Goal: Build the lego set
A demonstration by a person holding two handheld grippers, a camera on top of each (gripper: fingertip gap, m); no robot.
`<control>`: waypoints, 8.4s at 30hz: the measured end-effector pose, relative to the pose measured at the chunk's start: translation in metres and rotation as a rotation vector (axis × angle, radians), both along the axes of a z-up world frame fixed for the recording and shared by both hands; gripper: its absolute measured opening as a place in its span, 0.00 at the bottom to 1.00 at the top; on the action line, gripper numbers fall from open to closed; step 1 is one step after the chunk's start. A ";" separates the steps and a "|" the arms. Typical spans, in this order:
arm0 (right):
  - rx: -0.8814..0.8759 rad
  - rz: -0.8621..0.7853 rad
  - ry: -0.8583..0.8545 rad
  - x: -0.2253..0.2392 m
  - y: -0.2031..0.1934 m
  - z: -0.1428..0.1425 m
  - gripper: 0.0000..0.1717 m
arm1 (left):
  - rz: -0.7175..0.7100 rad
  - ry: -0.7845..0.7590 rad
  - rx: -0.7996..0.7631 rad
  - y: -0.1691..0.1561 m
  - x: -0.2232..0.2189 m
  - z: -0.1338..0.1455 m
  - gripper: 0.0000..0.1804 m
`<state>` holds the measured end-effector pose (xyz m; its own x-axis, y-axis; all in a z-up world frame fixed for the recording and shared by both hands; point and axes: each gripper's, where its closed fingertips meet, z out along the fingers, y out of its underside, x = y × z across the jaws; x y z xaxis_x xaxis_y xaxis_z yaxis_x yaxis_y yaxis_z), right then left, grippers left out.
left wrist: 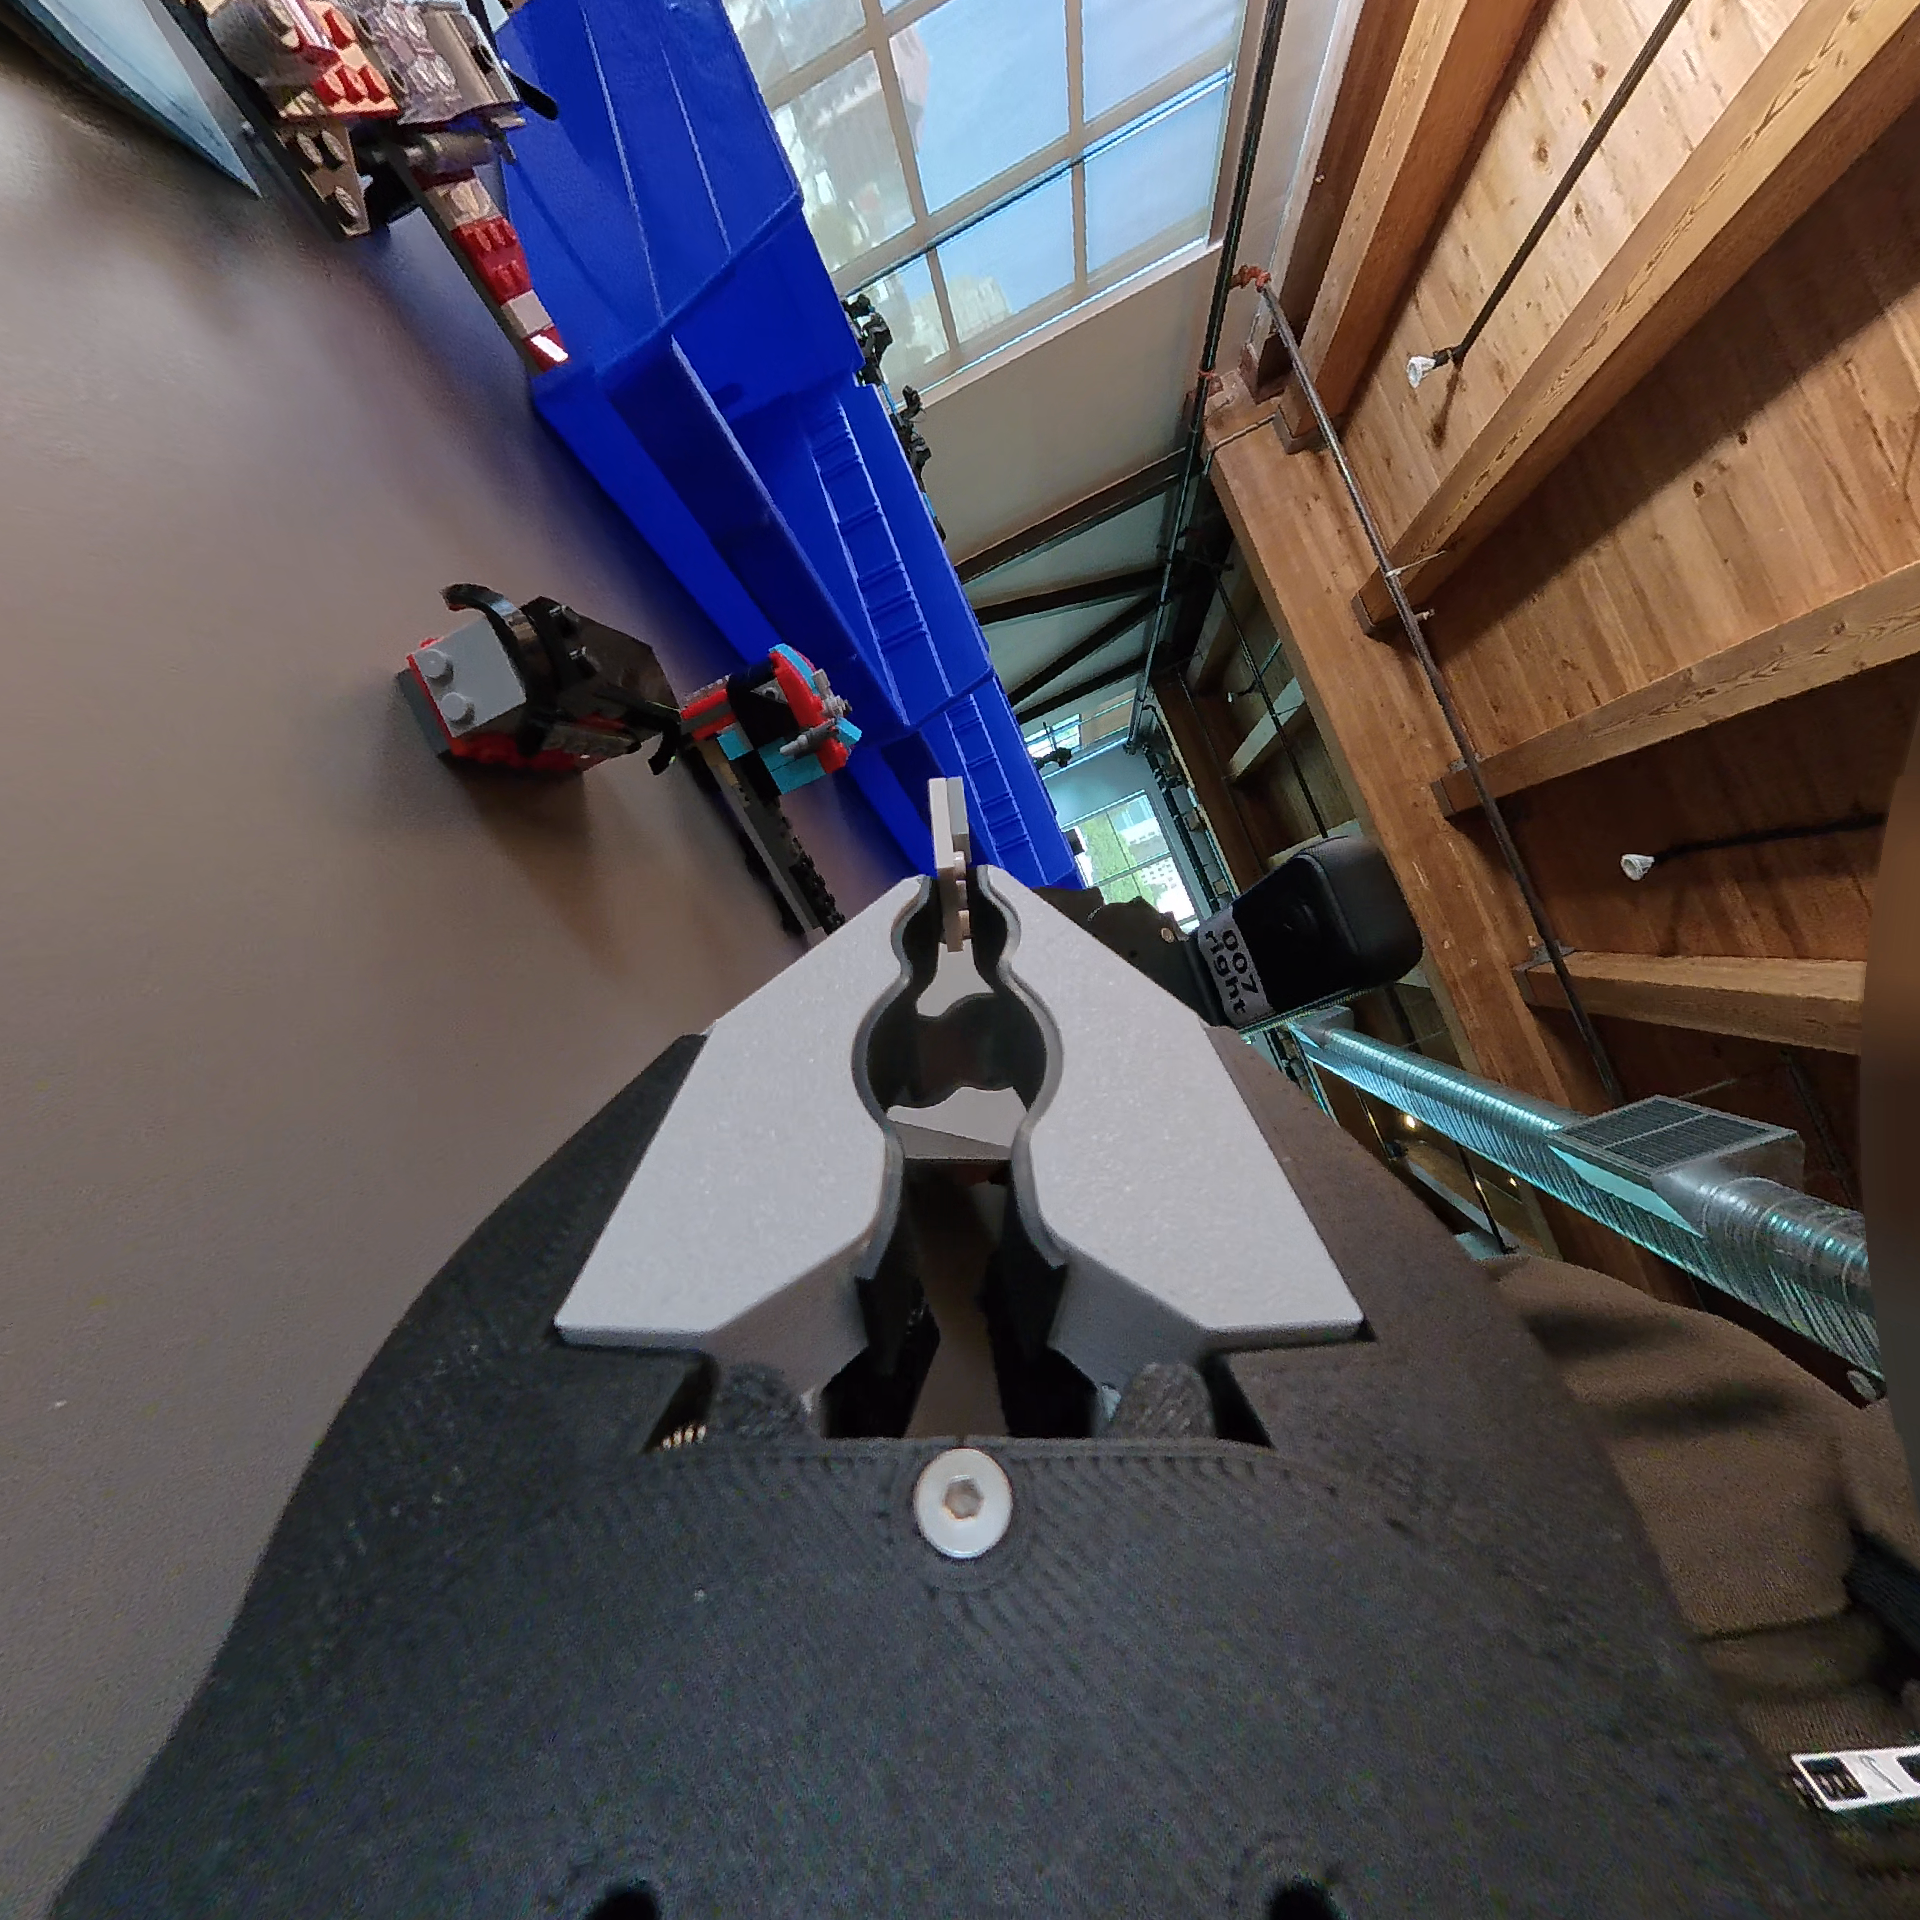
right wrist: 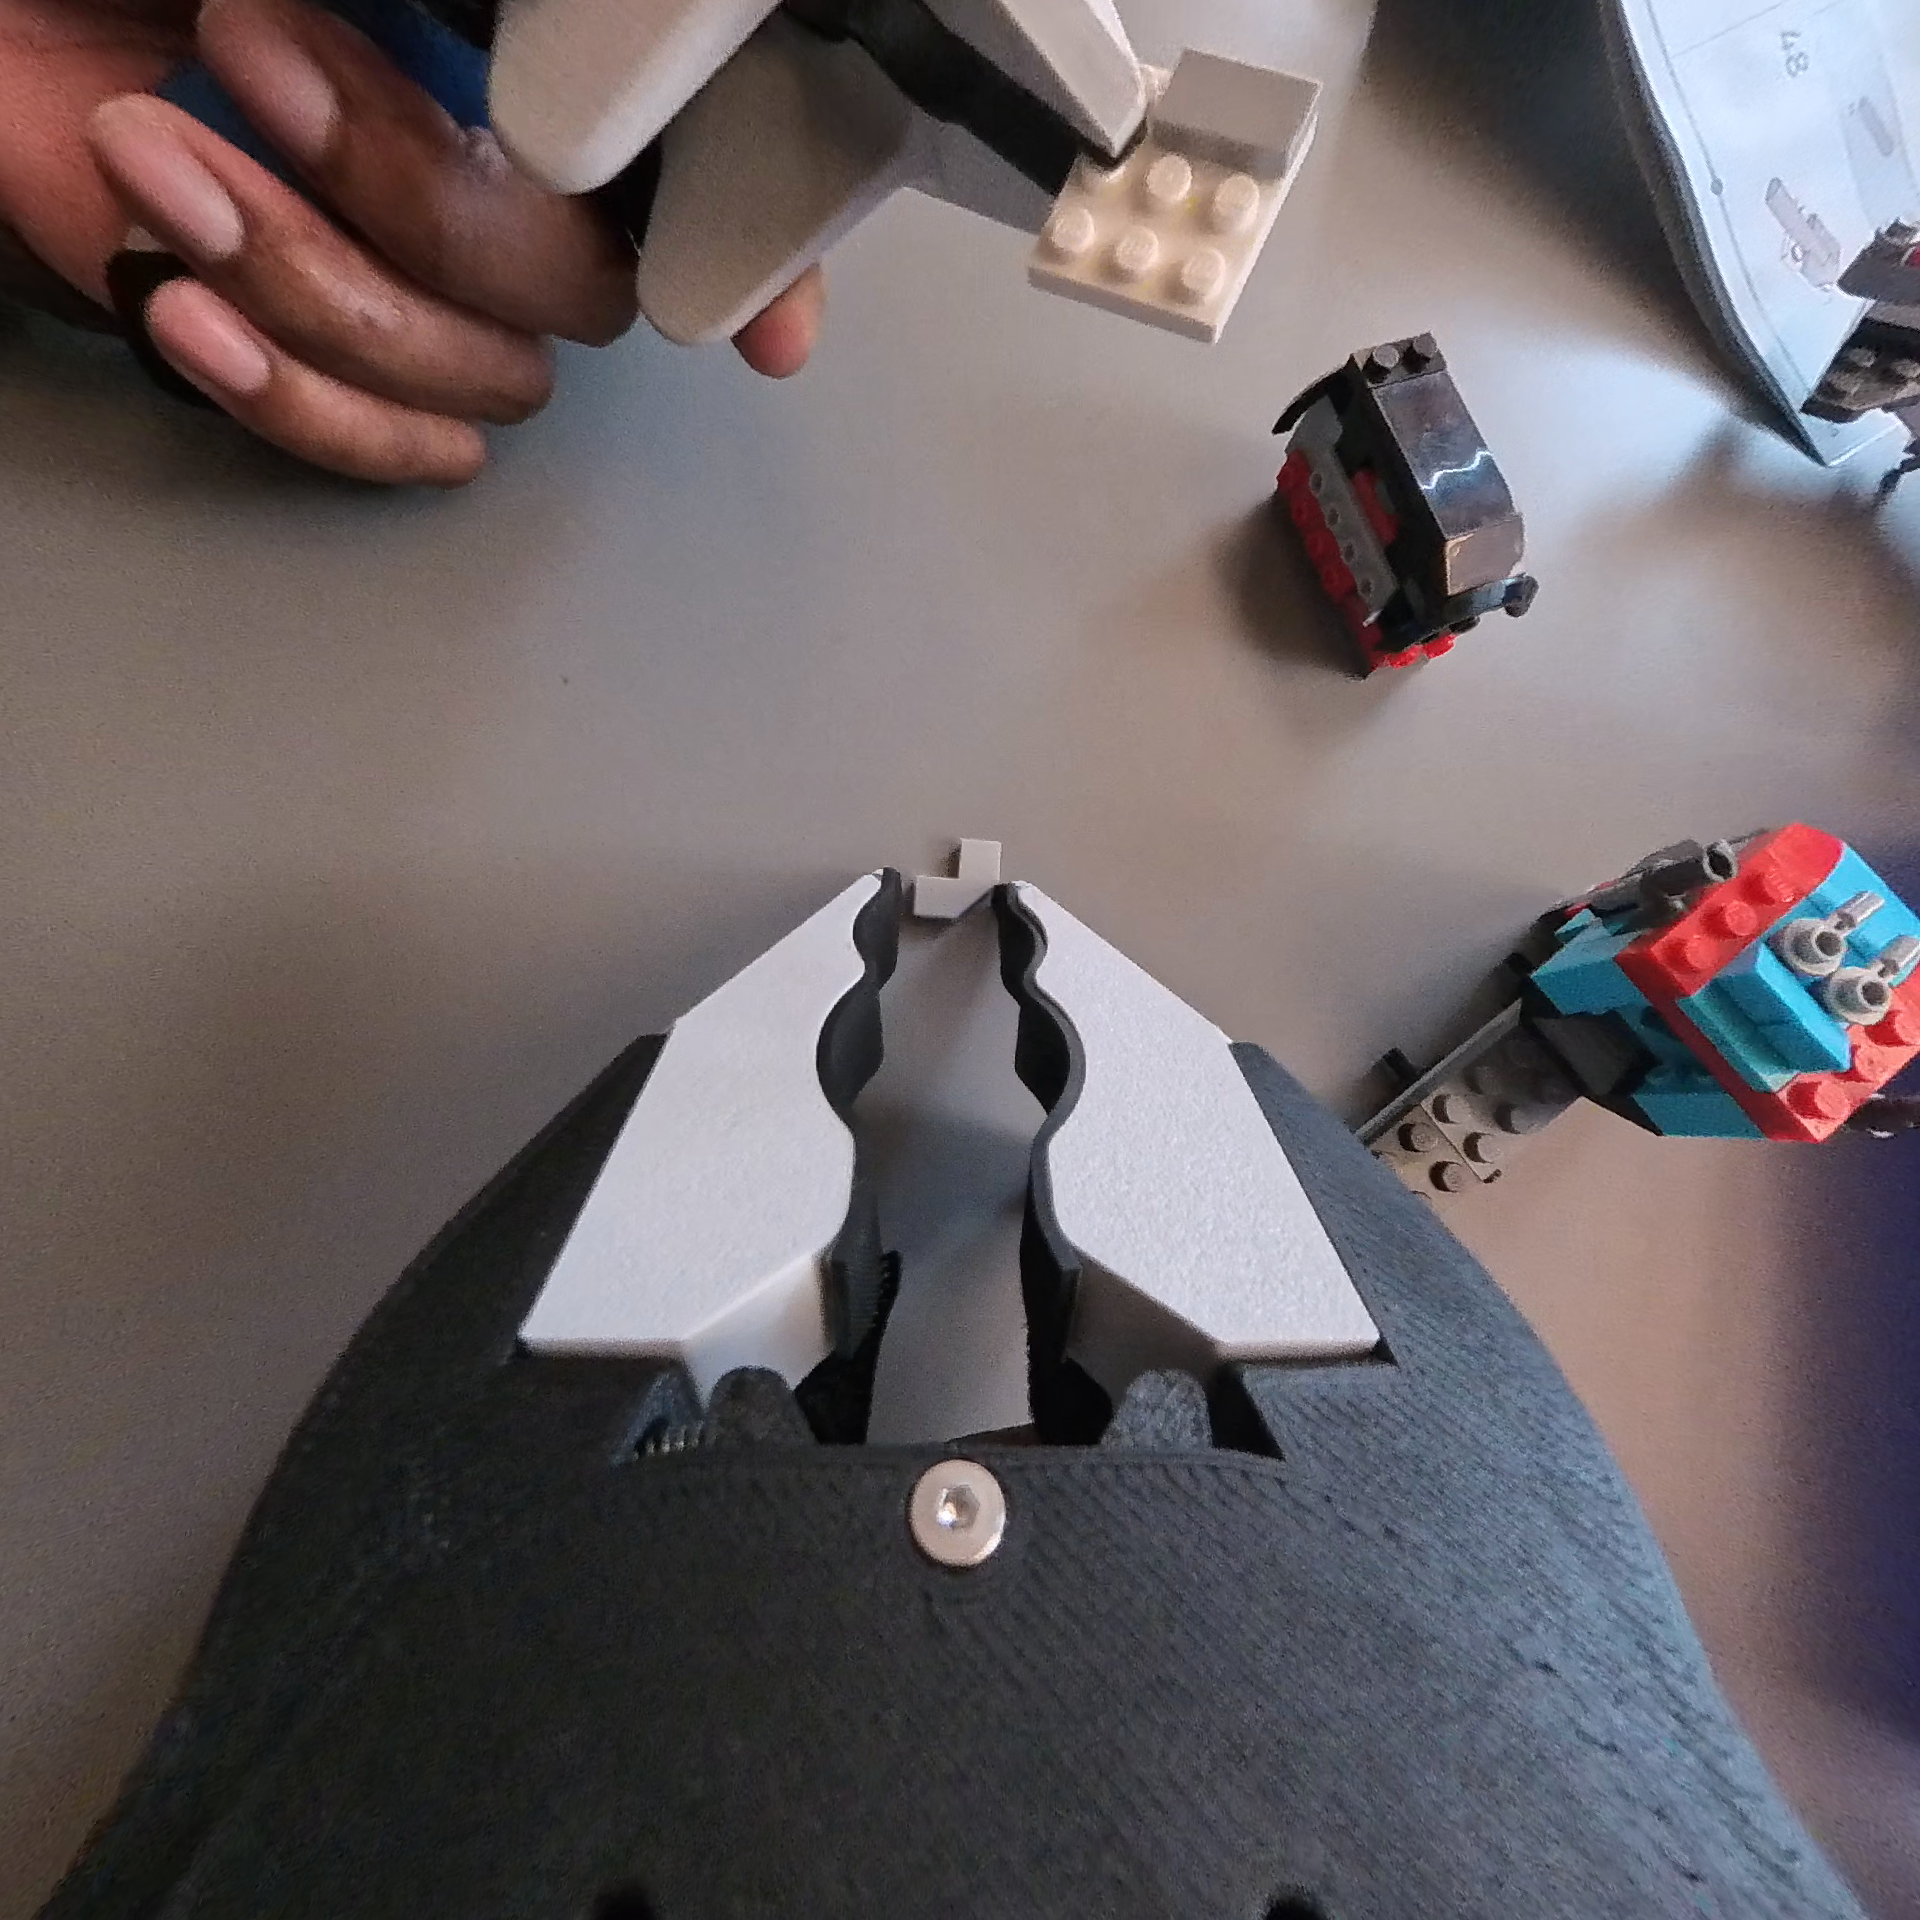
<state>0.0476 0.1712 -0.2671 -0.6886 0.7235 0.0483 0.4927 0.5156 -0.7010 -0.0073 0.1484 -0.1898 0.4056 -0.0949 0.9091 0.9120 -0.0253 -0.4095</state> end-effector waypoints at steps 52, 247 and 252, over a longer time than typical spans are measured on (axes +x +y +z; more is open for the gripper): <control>-0.147 -0.237 0.225 -0.041 -0.019 0.080 0.08 | 0.060 -0.173 0.029 0.000 0.013 -0.006 0.03; -1.042 -0.014 0.201 -0.009 -0.036 0.143 0.05 | -0.173 0.244 0.336 -0.010 0.058 0.055 0.04; -1.046 0.012 0.194 -0.006 -0.037 0.145 0.05 | -0.191 0.309 0.324 -0.010 0.064 0.055 0.04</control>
